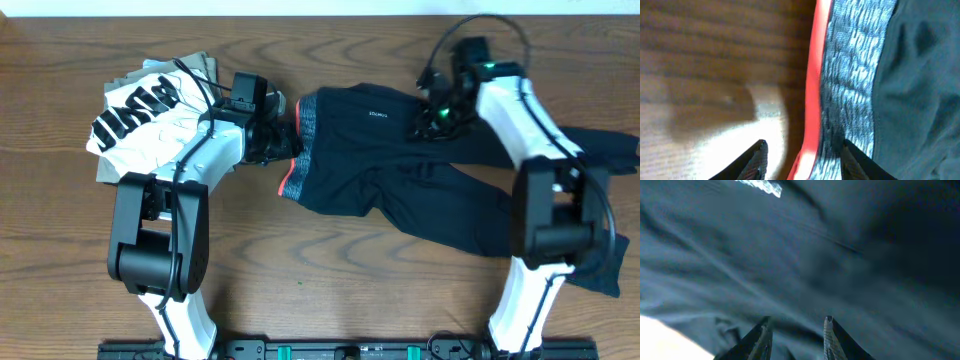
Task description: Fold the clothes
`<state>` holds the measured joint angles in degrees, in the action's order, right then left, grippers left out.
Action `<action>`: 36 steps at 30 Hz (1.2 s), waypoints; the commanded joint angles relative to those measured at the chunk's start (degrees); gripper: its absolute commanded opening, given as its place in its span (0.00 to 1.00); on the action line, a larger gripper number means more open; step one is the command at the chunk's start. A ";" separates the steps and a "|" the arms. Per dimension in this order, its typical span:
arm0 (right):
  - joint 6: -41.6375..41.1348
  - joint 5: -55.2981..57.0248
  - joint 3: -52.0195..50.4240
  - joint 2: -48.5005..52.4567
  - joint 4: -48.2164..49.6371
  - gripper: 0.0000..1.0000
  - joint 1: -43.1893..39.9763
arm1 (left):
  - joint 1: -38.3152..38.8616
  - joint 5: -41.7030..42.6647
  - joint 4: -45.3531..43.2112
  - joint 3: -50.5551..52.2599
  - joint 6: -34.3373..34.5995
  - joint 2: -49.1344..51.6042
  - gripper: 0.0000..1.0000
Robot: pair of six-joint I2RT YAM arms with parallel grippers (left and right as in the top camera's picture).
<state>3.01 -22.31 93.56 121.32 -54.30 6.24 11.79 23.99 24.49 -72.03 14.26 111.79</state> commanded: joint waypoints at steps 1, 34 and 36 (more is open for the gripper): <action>-1.31 2.47 -0.39 4.59 0.79 0.32 0.35 | -0.20 -0.20 2.99 -0.42 -2.03 -0.68 0.49; -4.57 13.57 12.68 -11.78 -13.14 0.60 -5.75 | -0.17 11.91 10.62 -0.42 -4.83 -0.68 0.55; -5.53 13.70 12.57 -14.12 -17.86 0.59 -6.45 | -0.17 12.94 11.87 -0.42 -4.85 -0.66 0.57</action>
<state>-0.62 -9.26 105.38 111.74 -68.58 1.15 11.79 32.01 35.07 -72.03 11.51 111.81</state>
